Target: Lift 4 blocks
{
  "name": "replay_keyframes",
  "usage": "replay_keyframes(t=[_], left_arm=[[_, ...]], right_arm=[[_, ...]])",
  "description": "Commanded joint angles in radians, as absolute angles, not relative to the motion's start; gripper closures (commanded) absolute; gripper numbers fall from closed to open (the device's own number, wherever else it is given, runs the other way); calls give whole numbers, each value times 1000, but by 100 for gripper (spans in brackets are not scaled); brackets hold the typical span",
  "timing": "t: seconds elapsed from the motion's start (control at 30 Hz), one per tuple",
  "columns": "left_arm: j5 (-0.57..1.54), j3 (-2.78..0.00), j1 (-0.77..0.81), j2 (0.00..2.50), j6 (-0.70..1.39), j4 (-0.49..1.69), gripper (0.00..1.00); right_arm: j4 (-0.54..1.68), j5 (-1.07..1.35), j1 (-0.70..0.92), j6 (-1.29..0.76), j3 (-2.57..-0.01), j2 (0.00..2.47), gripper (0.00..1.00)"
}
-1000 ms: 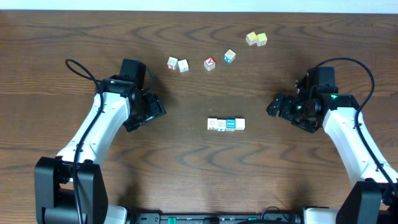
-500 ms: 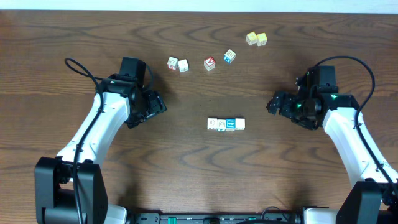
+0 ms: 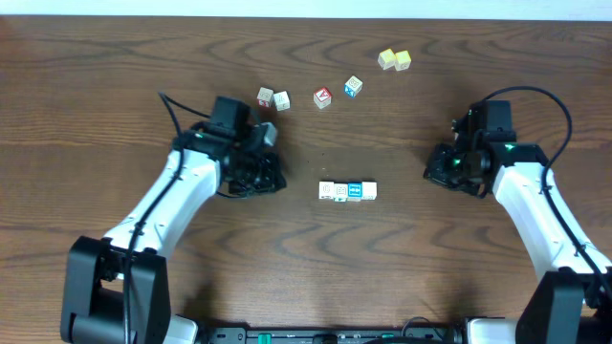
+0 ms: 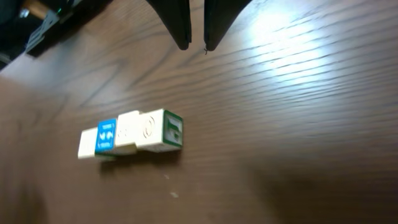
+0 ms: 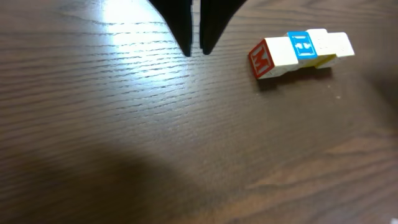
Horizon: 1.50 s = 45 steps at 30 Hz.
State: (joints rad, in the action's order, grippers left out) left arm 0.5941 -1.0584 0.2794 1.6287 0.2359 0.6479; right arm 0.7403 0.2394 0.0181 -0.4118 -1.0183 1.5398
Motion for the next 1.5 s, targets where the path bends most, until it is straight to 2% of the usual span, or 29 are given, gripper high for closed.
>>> replay_keyframes(t=[0.0, 0.23, 0.3, 0.33, 0.37, 0.4, 0.43, 0.53, 0.6, 0.7, 0.73, 0.77, 0.83, 0.97, 1.03, 1.47], left_arm=[[623, -1026, 314, 1627, 204, 617, 91], [582, -1024, 332, 1627, 204, 588, 90], [582, -1024, 332, 1627, 203, 588, 84], [577, -1024, 332, 1627, 203, 588, 76], [558, -1024, 332, 1627, 203, 588, 41], [551, -1024, 332, 1627, 203, 588, 26], [543, -1024, 332, 1627, 203, 588, 24], [530, -1025, 332, 1627, 203, 588, 23], [530, -1025, 332, 1627, 203, 585, 23], [527, -1025, 330, 1627, 203, 577, 23], [511, -1025, 330, 1627, 203, 573, 23], [489, -1025, 329, 1627, 203, 572, 23], [389, -1025, 324, 1627, 208, 575, 23], [237, -1025, 282, 1627, 373, 593, 23], [235, -1025, 247, 1627, 413, 601, 23], [234, -1024, 221, 1627, 424, 636, 22]], right_arm=[[741, 248, 35, -427, -1024, 1562, 98], [741, 239, 86, -456, -1024, 1566, 99], [739, 226, 109, -456, -1023, 1568, 99], [737, 225, 117, -456, -1023, 1569, 99], [732, 225, 134, -456, -1023, 1570, 99], [729, 225, 139, -456, -1023, 1570, 99], [728, 225, 141, -456, -1023, 1570, 97], [726, 226, 142, -456, -1023, 1570, 90], [725, 226, 142, -456, -1023, 1570, 73], [722, 237, 142, -456, -1023, 1570, 60], [721, 237, 142, -456, -1023, 1570, 46], [721, 237, 142, -456, -1023, 1570, 24], [721, 237, 142, -456, -1023, 1570, 1], [714, 237, 142, -456, -1023, 1570, 1], [710, 236, 142, -456, -1023, 1570, 1], [692, 209, 154, -456, -1011, 1571, 1]])
